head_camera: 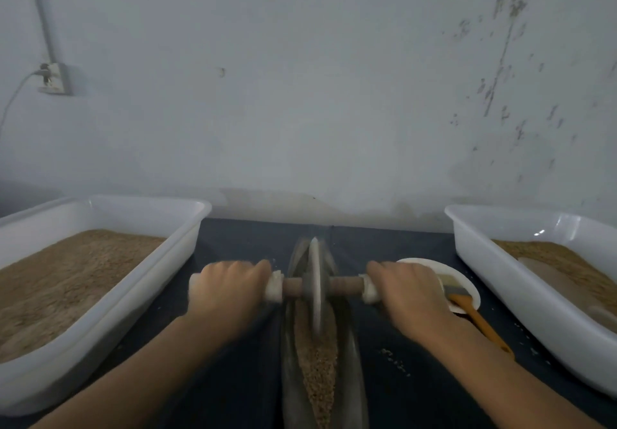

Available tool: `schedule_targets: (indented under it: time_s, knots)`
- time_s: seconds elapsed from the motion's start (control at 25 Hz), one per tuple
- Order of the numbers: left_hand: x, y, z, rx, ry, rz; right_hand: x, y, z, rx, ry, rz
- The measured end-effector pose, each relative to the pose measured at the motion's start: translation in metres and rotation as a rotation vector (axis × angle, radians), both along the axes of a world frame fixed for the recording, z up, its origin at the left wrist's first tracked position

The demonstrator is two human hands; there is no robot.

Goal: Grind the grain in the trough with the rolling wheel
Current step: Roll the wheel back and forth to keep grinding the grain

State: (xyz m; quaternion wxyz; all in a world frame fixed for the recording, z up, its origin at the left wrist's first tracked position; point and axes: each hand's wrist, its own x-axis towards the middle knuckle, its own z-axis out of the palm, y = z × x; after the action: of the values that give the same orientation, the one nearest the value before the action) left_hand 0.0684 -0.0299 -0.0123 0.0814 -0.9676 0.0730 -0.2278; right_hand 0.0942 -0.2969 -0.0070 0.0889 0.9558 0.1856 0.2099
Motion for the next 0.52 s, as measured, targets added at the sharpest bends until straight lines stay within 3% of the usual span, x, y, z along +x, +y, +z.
schedule_targets:
  time_s: [0.12,0.2,0.32,0.52]
  knots:
    - [-0.067,0.013,-0.010,-0.024,-0.081,-0.221,-0.067,-0.020,0.002,0.024,-0.126,0.251]
    - [-0.089,0.019,-0.008,-0.020,-0.085,-0.325,-0.090,-0.029,0.009,0.012,-0.192,0.290]
    - [-0.076,0.011,0.001,0.072,0.103,-0.165,-0.080,-0.025,0.007,-0.030,-0.095,0.207]
    - [0.029,-0.001,0.008,0.035,-0.056,0.041,0.022,0.006,0.005,0.006,-0.046,-0.049]
